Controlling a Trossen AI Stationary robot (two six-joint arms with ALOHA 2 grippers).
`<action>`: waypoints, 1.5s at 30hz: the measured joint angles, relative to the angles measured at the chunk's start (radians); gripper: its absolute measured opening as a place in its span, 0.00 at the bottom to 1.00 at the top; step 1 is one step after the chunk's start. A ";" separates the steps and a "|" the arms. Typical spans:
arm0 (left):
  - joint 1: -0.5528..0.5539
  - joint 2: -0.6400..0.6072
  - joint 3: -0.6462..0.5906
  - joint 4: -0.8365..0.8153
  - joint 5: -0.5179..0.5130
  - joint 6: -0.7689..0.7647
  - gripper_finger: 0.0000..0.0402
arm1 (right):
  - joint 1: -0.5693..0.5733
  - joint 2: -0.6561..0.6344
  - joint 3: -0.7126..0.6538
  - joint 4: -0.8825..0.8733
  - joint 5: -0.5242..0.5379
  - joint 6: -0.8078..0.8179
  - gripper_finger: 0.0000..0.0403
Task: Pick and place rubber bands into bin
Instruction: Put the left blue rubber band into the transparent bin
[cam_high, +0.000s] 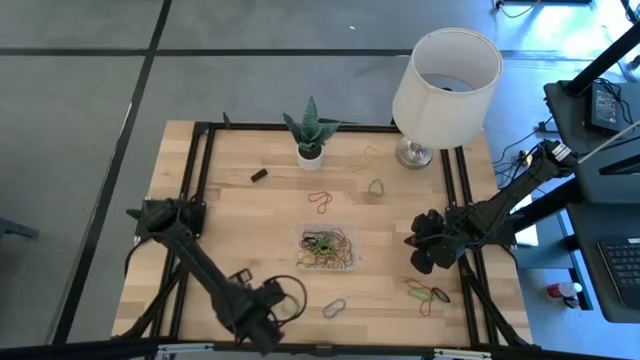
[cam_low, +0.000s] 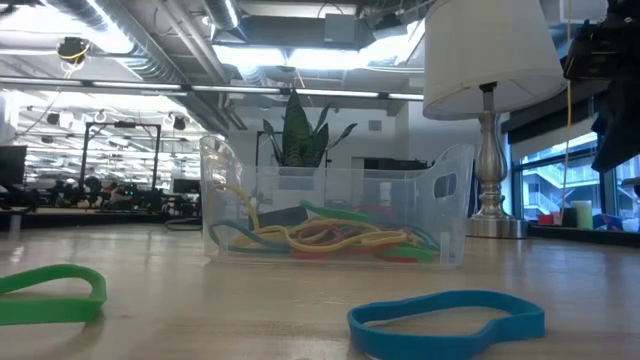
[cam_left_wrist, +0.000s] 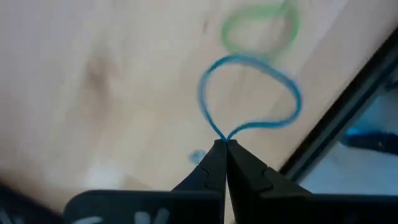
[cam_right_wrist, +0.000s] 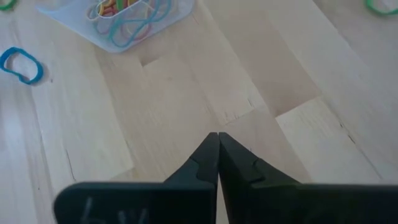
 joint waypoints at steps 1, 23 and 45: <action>0.014 0.001 0.025 -0.005 -0.030 0.024 0.00 | 0.000 0.000 0.000 0.001 0.000 0.000 0.03; 0.424 0.001 0.132 0.225 -0.273 0.667 0.00 | 0.000 0.000 0.000 0.029 0.000 0.000 0.03; 0.439 0.001 -0.211 0.349 -0.160 0.527 0.00 | 0.000 0.001 0.000 0.047 0.000 0.000 0.03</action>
